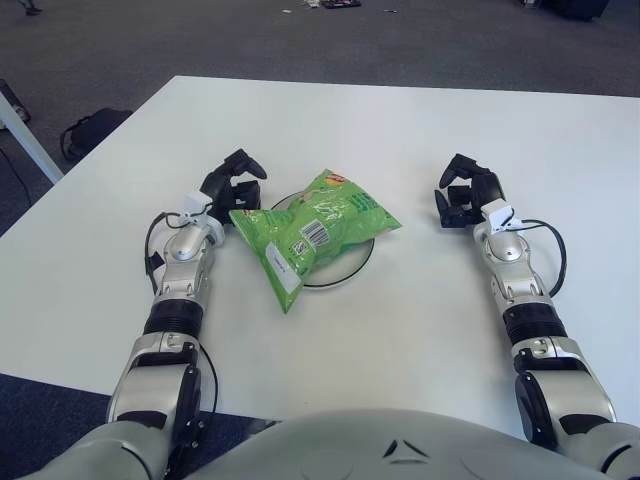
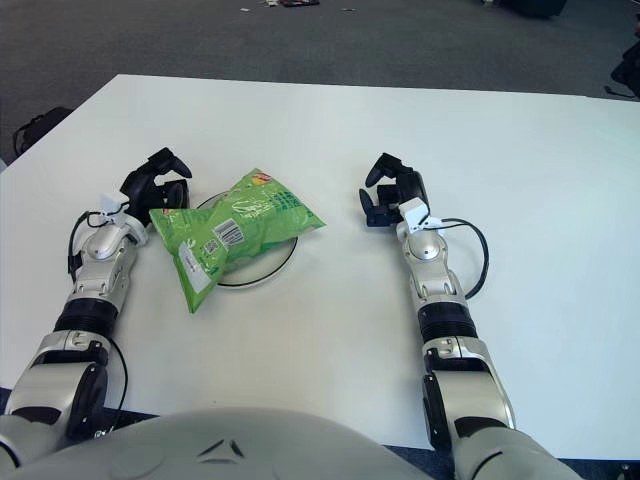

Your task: Put the snack into the plate.

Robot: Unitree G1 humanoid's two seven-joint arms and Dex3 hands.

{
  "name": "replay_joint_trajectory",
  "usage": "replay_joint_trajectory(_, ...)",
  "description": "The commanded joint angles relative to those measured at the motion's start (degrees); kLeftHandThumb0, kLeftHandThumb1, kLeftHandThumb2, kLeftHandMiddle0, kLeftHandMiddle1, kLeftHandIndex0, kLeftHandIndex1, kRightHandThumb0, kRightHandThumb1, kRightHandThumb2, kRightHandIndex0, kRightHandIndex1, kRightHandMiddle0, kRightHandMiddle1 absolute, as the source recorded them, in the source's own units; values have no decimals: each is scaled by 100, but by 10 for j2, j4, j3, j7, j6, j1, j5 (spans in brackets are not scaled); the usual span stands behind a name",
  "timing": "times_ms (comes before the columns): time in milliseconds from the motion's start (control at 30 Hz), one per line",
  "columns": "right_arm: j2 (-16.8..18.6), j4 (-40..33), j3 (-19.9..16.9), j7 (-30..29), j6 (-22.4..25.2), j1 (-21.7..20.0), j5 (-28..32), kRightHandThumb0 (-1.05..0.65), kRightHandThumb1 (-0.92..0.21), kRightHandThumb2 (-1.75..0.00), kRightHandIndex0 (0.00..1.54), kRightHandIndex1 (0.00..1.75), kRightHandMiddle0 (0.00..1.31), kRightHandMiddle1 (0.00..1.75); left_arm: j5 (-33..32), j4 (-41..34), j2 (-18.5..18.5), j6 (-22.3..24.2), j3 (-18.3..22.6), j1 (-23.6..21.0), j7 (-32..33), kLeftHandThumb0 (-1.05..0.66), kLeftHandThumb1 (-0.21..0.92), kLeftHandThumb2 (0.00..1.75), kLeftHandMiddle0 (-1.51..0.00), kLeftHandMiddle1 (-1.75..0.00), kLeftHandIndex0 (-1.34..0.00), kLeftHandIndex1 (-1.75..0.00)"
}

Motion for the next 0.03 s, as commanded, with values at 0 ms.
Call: replay_joint_trajectory(0, 16, 46, 17, 8, 24, 52, -8, -50, -26, -138, 135, 175, 66, 175, 6, 28, -14, 1, -6, 46, -3, -42, 51, 107, -108, -175, -46, -175)
